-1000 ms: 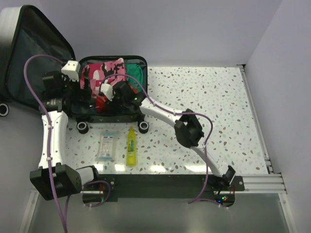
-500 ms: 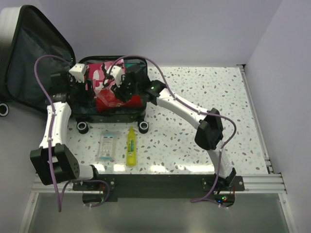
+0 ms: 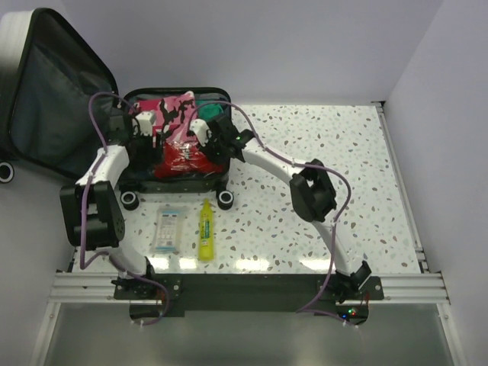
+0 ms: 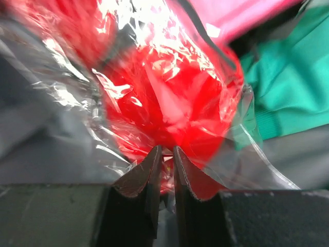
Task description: Pack the luggage
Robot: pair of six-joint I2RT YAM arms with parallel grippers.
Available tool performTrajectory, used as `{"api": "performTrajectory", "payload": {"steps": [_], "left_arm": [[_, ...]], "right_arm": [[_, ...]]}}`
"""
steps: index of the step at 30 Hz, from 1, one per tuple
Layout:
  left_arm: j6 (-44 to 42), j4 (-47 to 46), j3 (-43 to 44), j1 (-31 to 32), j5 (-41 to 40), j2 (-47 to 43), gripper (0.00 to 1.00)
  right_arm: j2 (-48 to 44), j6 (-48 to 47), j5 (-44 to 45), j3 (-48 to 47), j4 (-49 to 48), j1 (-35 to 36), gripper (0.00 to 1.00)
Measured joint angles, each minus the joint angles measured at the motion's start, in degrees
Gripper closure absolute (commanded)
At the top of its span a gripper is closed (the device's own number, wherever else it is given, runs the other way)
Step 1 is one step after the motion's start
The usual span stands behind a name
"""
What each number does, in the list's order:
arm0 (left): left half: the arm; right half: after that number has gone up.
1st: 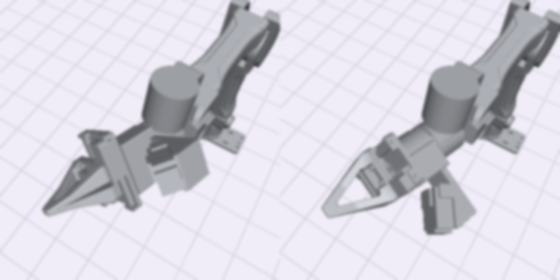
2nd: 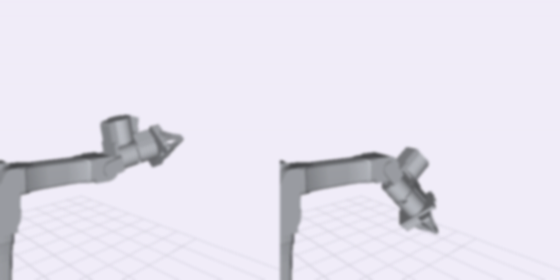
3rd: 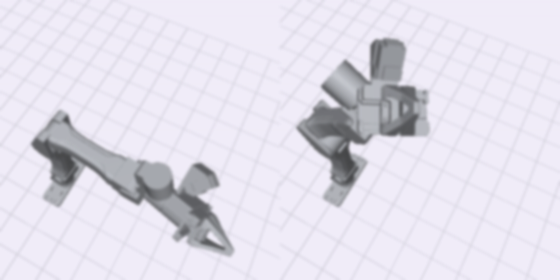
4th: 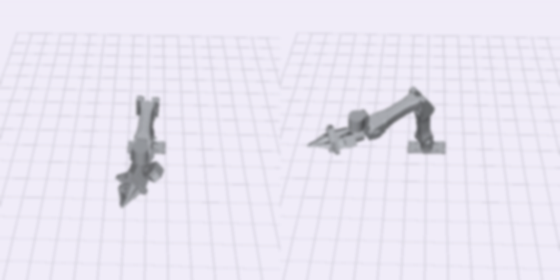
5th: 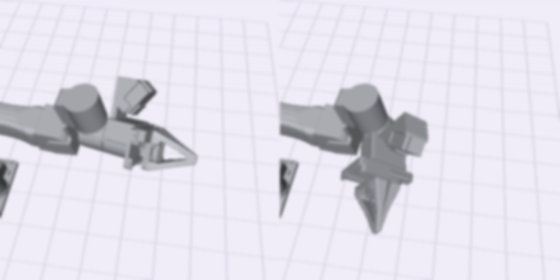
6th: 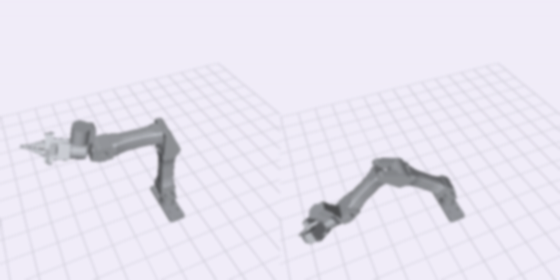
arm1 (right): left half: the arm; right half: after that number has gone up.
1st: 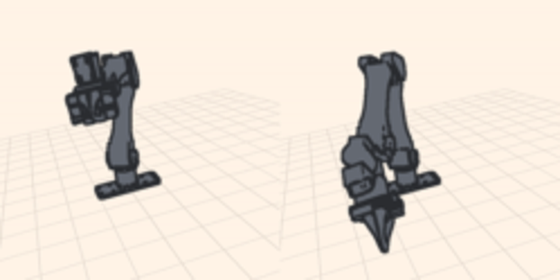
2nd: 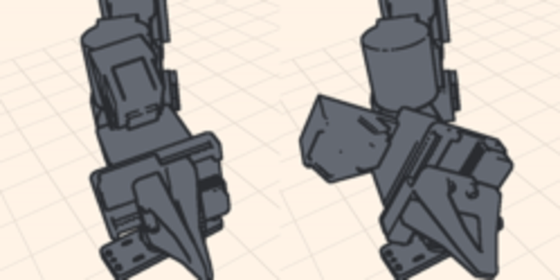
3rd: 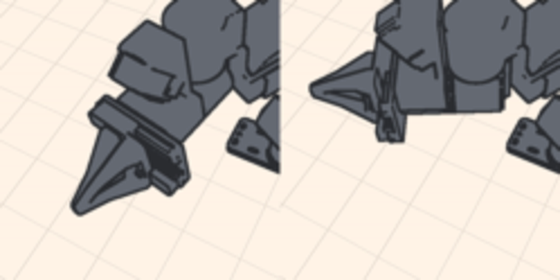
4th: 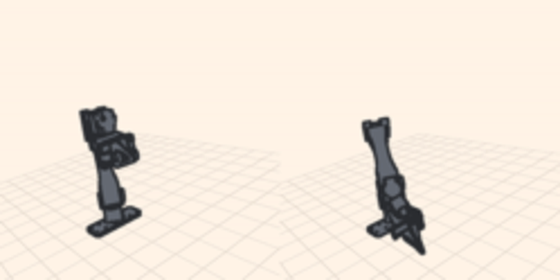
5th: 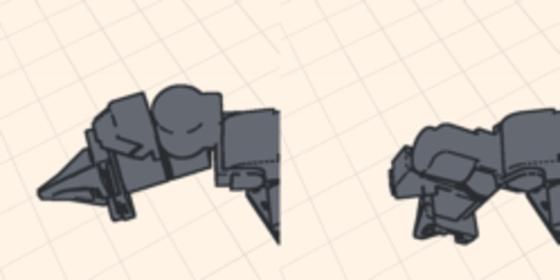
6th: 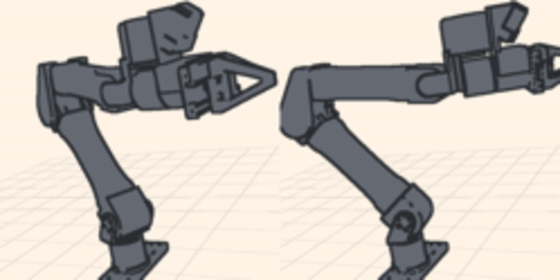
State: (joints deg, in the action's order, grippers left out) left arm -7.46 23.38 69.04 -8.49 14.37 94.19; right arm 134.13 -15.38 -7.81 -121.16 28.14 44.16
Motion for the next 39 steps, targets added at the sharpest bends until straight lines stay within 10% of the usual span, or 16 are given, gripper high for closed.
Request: {"api": "performTrajectory", "payload": {"steps": [14,23,32,39], "left_arm": [[0.22,1.84,2.71,-0.02,-0.22,5.01,0.14],[-2.16,2.80,2.69,-0.79,6.38,-11.39,0.00],[-16.63,20.85,7.82,-2.05,13.86,-23.71,0.00],[-34.23,39.32,-7.32,-0.55,9.18,-31.34,0.00]], "right_arm": [[2.14,-1.42,-0.04,1.73,-0.52,-0.52,0.75],[-4.31,1.97,-4.04,2.58,2.73,-0.44,0.08],[-20.22,2.73,-6.69,3.65,2.60,-1.57,0.05],[-28.89,2.54,-6.84,13.18,4.42,-2.32,0.06]]}}
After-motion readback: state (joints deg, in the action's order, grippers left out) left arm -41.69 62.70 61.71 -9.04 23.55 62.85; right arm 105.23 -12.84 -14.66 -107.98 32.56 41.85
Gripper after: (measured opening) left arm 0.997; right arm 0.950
